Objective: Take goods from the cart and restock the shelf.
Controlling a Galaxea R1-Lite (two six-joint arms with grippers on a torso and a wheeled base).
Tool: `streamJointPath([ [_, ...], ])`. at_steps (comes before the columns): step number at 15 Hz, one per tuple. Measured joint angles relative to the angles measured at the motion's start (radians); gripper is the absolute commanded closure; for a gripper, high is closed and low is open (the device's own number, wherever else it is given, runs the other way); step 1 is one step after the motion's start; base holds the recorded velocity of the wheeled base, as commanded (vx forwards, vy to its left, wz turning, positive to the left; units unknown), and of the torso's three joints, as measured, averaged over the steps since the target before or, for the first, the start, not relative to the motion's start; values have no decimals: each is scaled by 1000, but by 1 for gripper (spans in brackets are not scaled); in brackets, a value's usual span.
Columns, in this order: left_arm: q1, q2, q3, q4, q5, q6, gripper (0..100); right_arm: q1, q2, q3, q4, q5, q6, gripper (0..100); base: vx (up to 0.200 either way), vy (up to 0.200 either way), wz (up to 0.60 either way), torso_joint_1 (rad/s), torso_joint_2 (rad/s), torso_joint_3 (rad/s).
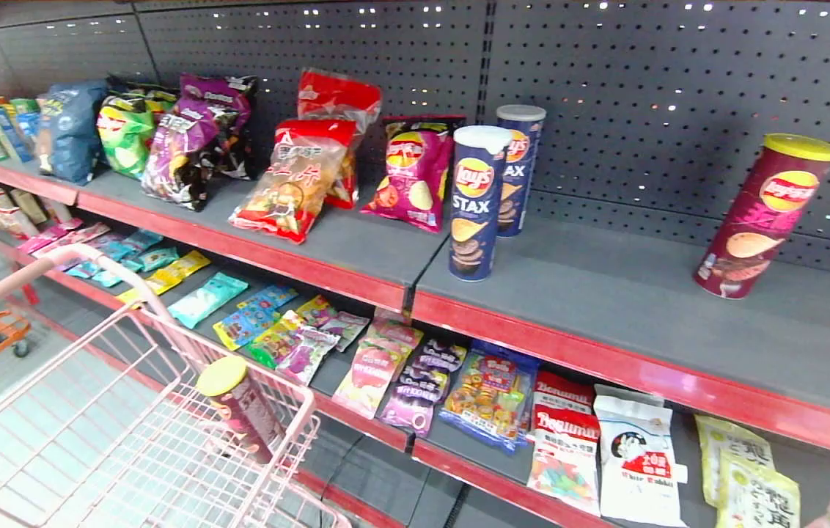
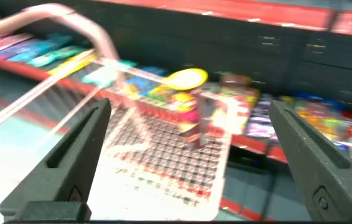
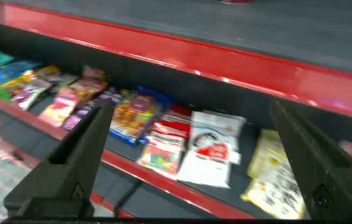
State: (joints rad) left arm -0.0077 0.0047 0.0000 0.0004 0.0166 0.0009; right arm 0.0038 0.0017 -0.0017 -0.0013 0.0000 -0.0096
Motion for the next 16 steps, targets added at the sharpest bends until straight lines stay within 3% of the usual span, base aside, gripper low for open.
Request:
streamJointPath([
  [6, 0, 0, 0, 0, 0, 0, 0, 1, 0, 0, 0, 0, 5, 0, 0, 0, 0, -48, 122, 71],
  [16, 0, 0, 0, 0, -1, 2, 0, 0, 0, 0, 0, 0, 4, 0, 0, 0, 0, -184, 524, 334],
])
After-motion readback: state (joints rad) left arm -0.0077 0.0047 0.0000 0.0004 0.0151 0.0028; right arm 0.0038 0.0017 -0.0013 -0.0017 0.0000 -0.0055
